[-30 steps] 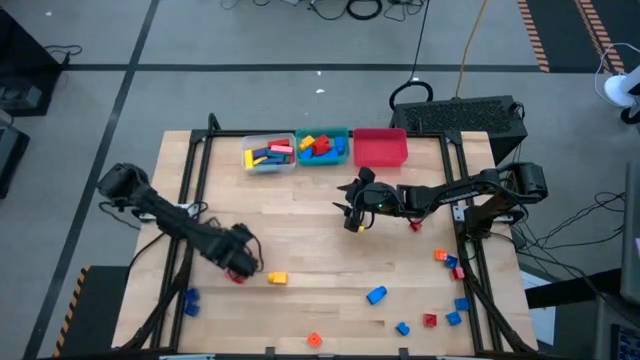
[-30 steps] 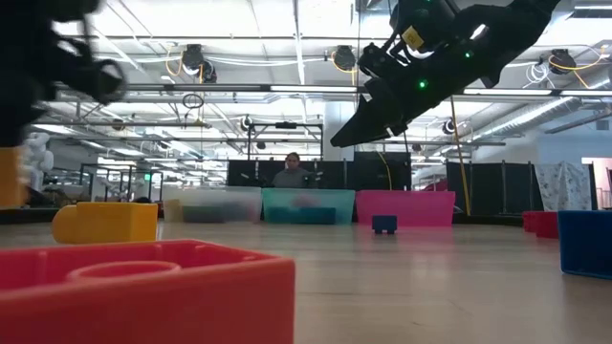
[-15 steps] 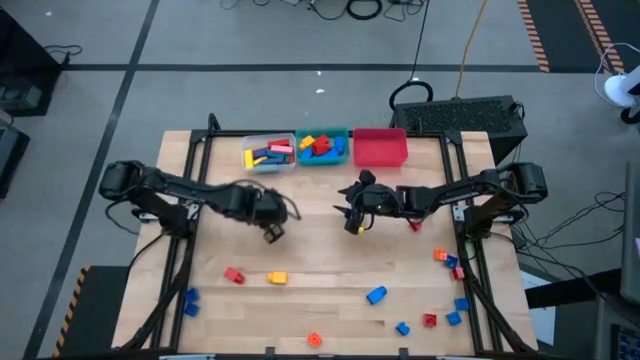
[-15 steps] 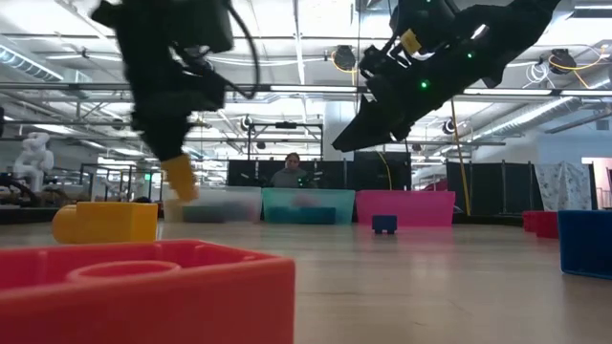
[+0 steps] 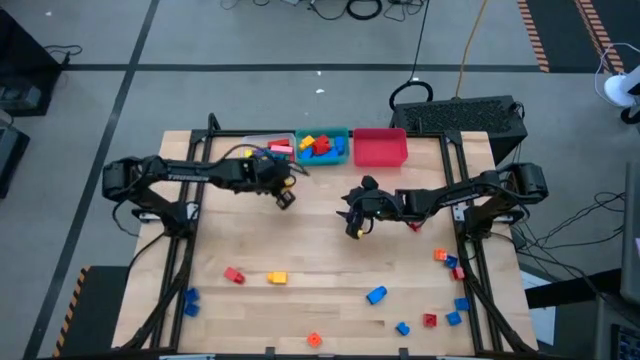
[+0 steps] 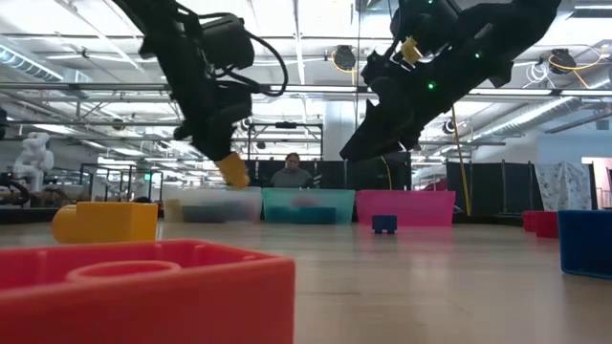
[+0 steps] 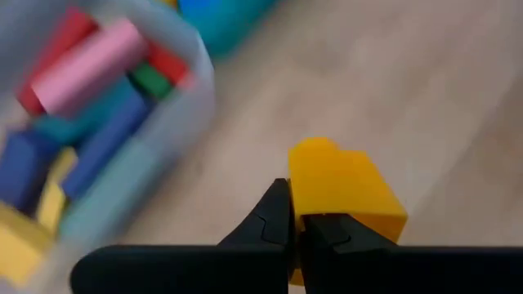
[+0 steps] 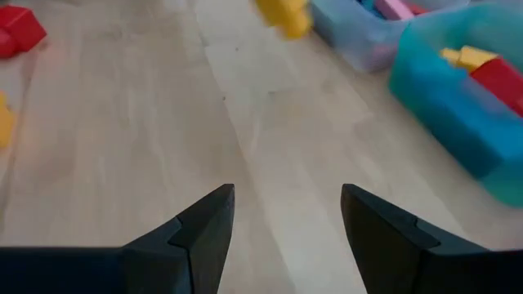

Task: Sort blocks by size
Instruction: Put the yellow 1 stud game piece into the green bin

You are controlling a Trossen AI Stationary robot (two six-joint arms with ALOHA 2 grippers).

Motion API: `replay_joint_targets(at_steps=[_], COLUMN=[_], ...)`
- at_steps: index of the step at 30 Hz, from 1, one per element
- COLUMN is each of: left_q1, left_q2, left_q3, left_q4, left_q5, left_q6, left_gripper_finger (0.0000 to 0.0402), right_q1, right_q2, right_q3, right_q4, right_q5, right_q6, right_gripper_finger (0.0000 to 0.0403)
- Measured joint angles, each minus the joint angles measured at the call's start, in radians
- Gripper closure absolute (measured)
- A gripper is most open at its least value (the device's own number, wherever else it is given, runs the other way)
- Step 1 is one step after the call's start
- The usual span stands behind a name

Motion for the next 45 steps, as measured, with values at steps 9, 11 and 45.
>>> replay_joint_targets(at_steps=[9, 11, 45], left_q1=[0.174, 0.206, 0.307], left_q2=[0.0, 0.003, 0.453], left_q3=[0.001, 0.001, 0.305], left_q4=[0.194, 0.237, 0.494], left_q5=[0.034, 0.039, 0.106], left_q6=[0.087, 0.109, 0.415], left_gripper_finger=[0.0392, 0.0391, 0.0386], right_q1=[0.057, 0.068, 0.153], right_q2=[0.0, 0.0, 0.0], right_q3=[0.0, 0.0, 0.0], right_q4=[0.0, 0.0, -0.1], right_q5=[0.004, 0.004, 0.165], right_q6=[0.085, 0.107, 0.324], right_gripper_finger=[0.0193, 0.0193, 0.0193])
